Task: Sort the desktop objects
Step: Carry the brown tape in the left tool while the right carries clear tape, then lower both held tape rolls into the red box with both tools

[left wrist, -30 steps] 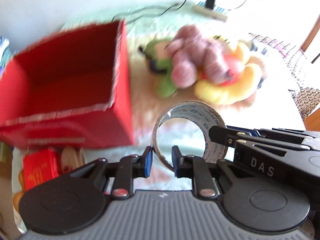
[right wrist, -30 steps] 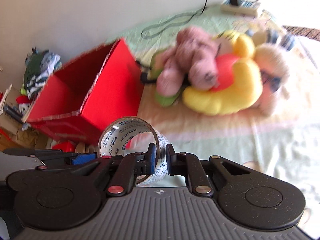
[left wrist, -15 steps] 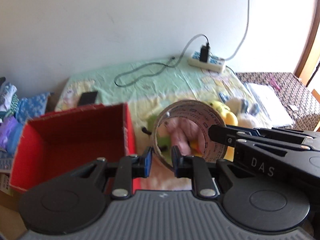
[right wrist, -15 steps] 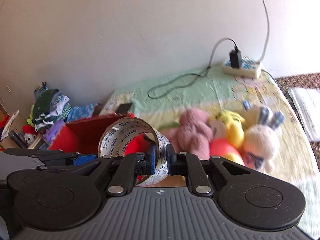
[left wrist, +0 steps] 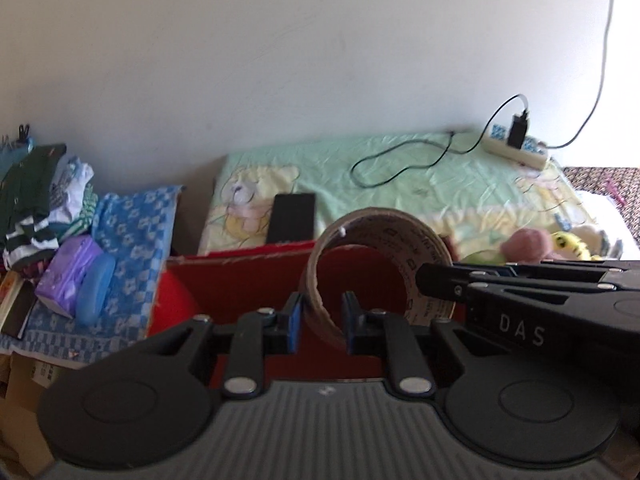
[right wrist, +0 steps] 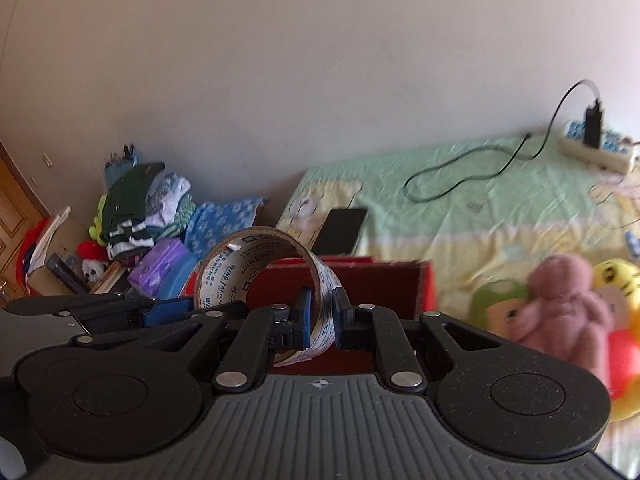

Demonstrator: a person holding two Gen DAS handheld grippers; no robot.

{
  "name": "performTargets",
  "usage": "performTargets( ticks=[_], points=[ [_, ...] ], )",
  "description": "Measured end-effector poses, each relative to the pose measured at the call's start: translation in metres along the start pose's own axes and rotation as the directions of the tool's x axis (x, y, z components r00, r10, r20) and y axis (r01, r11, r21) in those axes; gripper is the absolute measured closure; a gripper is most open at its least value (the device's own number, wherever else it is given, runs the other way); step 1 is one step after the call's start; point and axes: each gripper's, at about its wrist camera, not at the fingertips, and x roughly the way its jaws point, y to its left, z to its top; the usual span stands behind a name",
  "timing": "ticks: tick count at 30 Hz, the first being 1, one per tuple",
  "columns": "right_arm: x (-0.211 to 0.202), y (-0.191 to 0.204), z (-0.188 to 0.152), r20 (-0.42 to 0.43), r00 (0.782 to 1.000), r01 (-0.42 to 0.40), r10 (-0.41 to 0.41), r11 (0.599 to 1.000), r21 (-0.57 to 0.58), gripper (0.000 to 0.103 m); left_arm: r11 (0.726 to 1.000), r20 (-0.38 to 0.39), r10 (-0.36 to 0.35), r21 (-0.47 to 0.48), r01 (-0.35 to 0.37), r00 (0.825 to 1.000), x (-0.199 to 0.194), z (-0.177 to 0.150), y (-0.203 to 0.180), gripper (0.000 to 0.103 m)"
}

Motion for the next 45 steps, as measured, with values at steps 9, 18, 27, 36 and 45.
performTargets(
  ticks=[9,18,27,36,45],
  points=[
    [0.092,0.013,-0.011,-0.24,0.97,0.067,-0.04,0.992,0.107,0.091,0.998,-0.197,-0.053,-0.047,0.045,0.979,0.084,-0.019,0.055,0.086],
    [0.133,0.01,-0.019,-0.383,0.919,0.16,-0.091,0.975,0.152,0.092,0.998,-0.302,-0.053,-0.045,0.041,0.952,0.135,-0.023,0.073,0.085],
    [0.149,0.022,-0.013,-0.389,0.916,0.182,-0.103,0.968,0.172,0.091,0.999,-0.244,-0.027,0.014,0.031,0.97,0.109,-0.031,0.086,0.068],
    [0.172,0.033,-0.011,-0.38,0.924,0.128,-0.042,0.971,0.204,0.089,0.992,-0.222,-0.126,-0.014,0.126,0.967,0.089,-0.04,0.1,0.066],
    [0.197,0.044,-0.009,-0.387,0.915,0.001,0.116,0.957,0.291,0.079,0.997,-0.248,-0.083,-0.02,0.081,0.965,0.104,-0.04,0.096,0.066]
  ],
)
